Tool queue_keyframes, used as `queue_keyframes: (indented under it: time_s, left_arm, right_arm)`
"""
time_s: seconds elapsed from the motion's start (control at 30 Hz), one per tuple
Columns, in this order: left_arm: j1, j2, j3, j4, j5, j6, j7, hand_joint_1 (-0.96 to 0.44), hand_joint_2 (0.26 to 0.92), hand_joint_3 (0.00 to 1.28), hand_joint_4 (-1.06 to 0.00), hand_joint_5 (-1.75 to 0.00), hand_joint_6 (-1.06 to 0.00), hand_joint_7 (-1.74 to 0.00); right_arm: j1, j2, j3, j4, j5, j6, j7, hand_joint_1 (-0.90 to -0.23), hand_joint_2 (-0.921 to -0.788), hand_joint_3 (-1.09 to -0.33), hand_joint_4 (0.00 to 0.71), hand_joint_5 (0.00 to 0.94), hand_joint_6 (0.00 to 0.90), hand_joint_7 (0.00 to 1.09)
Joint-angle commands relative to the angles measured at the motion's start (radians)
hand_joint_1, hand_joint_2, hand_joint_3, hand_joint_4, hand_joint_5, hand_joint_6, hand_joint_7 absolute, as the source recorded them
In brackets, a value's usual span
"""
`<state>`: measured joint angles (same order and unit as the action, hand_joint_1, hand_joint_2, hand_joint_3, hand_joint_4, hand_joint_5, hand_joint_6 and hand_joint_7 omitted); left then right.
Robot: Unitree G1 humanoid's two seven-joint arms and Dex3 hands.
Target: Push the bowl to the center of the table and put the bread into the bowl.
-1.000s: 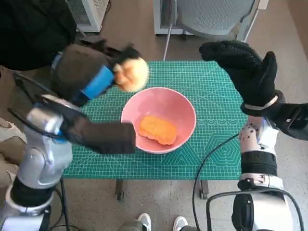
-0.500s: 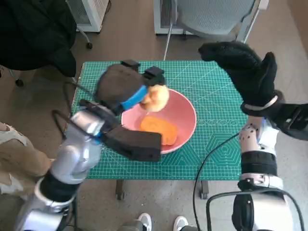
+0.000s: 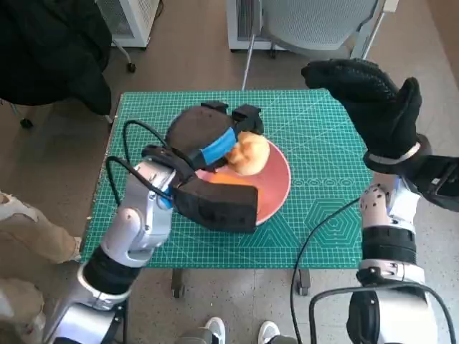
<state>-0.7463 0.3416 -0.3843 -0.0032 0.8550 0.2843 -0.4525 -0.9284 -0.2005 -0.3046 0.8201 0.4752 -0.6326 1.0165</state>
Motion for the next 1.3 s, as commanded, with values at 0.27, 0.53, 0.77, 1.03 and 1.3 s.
queue_keyframes:
  time_s: [0.27, 0.53, 0.77, 1.03, 1.3]
  left_arm:
    - [0.024, 0.007, -0.003, 0.018, -0.005, 0.003, 0.01, -0.67, 0.893, 0.06, 0.0, 0.0, -0.09, -0.14]
    - [0.036, 0.008, 0.029, 0.071, -0.06, -0.055, 0.083, -0.76, 0.919, 0.22, 0.0, 0.0, -0.05, -0.11]
    - [0.05, 0.015, 0.081, 0.077, -0.14, -0.09, 0.115, -0.75, 0.921, 0.29, 0.0, 0.0, -0.06, -0.11]
    - [0.077, 0.019, 0.218, 0.049, -0.333, -0.198, 0.151, -0.74, 0.921, 0.35, 0.0, 0.0, -0.07, -0.11]
    - [0.081, -0.104, 0.48, 0.119, -0.879, -0.382, 0.081, -0.73, 0.921, 0.41, 0.0, 0.0, -0.08, -0.11]
  right_arm:
    - [0.029, -0.013, 0.014, -0.006, -0.014, 0.003, -0.017, -0.725, -0.921, -0.864, 0.302, 0.0, 0.316, 0.0]
    - [0.019, -0.015, 0.021, 0.001, -0.021, -0.001, -0.025, -0.742, -0.921, -0.857, 0.298, 0.0, 0.304, 0.0]
    - [0.014, -0.017, 0.024, 0.005, -0.019, 0.0, -0.024, -0.742, -0.921, -0.854, 0.298, 0.001, 0.305, 0.0]
    - [0.014, -0.015, 0.032, -0.016, -0.019, -0.001, -0.031, -0.739, -0.921, -0.853, 0.283, 0.0, 0.305, 0.0]
    - [0.0, -0.008, 0.047, -0.065, -0.025, 0.018, -0.074, -0.734, -0.921, -0.85, 0.274, 0.001, 0.305, 0.0]
